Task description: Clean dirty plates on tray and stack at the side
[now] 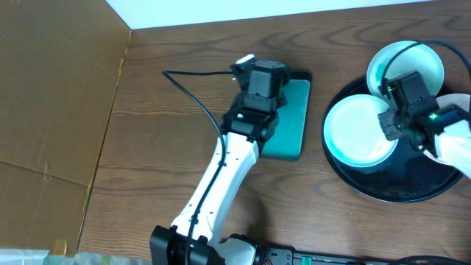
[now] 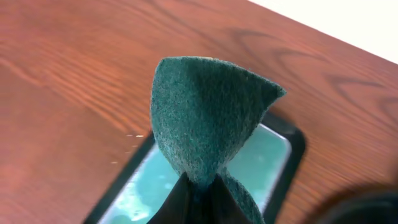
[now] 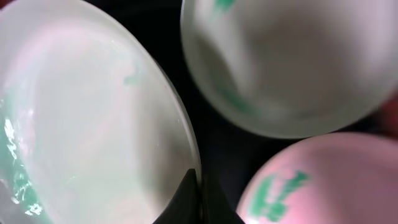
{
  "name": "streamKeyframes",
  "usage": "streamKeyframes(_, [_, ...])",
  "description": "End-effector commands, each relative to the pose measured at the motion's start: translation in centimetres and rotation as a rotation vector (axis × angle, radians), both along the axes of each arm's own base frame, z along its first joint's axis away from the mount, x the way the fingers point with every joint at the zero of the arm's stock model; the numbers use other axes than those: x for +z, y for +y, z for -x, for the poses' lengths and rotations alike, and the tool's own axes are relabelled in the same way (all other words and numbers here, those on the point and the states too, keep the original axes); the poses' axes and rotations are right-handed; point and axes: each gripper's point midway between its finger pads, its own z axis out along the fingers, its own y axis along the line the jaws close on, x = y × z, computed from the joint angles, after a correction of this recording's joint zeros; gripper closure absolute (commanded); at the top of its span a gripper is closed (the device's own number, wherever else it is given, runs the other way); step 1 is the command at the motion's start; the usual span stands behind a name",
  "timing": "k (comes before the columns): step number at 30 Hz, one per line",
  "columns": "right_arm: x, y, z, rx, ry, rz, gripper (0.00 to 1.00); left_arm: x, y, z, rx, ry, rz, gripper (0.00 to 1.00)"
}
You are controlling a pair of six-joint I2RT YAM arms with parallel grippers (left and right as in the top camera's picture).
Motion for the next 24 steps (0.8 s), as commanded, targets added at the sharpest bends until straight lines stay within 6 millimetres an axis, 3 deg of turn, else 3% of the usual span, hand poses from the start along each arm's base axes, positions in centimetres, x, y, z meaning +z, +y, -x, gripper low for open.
streamKeyframes(1, [4.1,-1.8,-1.4,-0.007,-0.181,0.194,0.99,0.0,2.3,0.4,0.055,0.013,-0.03,0.93])
streamKeyframes(8, [10.2,-3.1,-2.2,0.039,-0.405,0.481,0.99,-0.3,4.5,0.9,0.108,0.038,-0.035,0.92])
streamKeyframes(13, [13.6,-2.1,-2.7,0.131,-0.525,0.664,0.99,-0.5,4.8,1.0,0.116,0.044,-0.036,0.93])
streamKeyframes(24, [16.8,1.3,-2.2,0.312,-0.628,0.894,0.99,-0.6,4.8,1.1,0.116,0.053,-0.038,0.93])
